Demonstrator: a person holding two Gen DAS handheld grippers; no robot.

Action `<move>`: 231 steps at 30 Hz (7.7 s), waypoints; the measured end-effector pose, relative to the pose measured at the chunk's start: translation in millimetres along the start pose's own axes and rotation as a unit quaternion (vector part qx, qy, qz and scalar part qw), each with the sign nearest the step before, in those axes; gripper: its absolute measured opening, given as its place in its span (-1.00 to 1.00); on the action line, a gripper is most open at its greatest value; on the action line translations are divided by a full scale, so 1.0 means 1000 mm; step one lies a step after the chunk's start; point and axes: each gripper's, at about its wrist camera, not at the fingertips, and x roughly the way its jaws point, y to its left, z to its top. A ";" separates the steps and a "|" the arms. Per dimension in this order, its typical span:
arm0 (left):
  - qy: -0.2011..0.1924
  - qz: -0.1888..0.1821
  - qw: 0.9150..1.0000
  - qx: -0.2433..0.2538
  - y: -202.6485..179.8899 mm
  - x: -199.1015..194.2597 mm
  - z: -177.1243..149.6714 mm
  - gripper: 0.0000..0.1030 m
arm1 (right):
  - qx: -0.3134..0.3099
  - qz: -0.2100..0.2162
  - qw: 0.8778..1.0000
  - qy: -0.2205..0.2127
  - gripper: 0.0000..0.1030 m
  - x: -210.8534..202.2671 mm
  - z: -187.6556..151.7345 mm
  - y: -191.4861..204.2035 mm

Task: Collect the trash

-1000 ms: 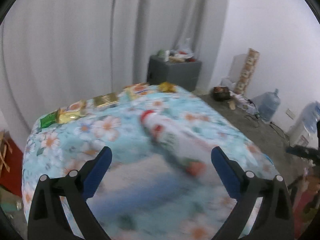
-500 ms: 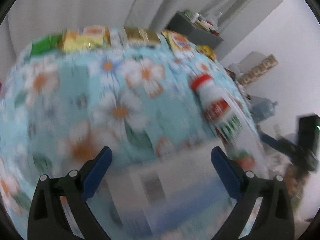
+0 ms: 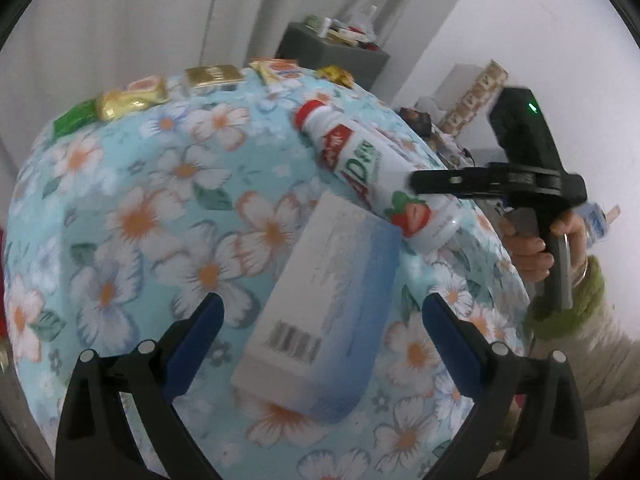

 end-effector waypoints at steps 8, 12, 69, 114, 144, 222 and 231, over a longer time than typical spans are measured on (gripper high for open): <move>0.024 0.051 0.997 0.049 -0.017 0.040 0.004 0.89 | -0.011 0.007 1.000 0.016 0.16 0.011 -0.003 0.008; 0.029 0.063 0.997 0.040 -0.016 0.045 0.001 0.83 | -0.010 0.005 1.000 0.013 0.16 0.007 -0.007 0.007; 0.029 0.120 0.988 0.088 -0.129 0.058 -0.071 0.48 | 0.080 -0.018 0.997 -0.006 0.20 -0.065 -0.138 -0.048; -0.032 0.133 0.981 0.134 -0.164 0.028 -0.061 0.45 | 0.119 0.037 0.990 -0.073 0.09 -0.117 -0.165 -0.063; 0.160 -0.106 0.944 0.268 -0.455 0.247 0.057 0.45 | 0.531 -0.007 0.781 -0.330 0.09 -0.266 -0.404 -0.303; -0.107 0.204 0.972 -0.042 -0.220 -0.003 -0.110 0.89 | -0.013 -0.359 0.913 -0.193 0.84 -0.185 -0.320 -0.017; -0.088 0.229 0.969 -0.024 -0.221 0.009 -0.110 0.89 | 0.017 -0.376 0.907 -0.189 0.84 -0.196 -0.325 -0.033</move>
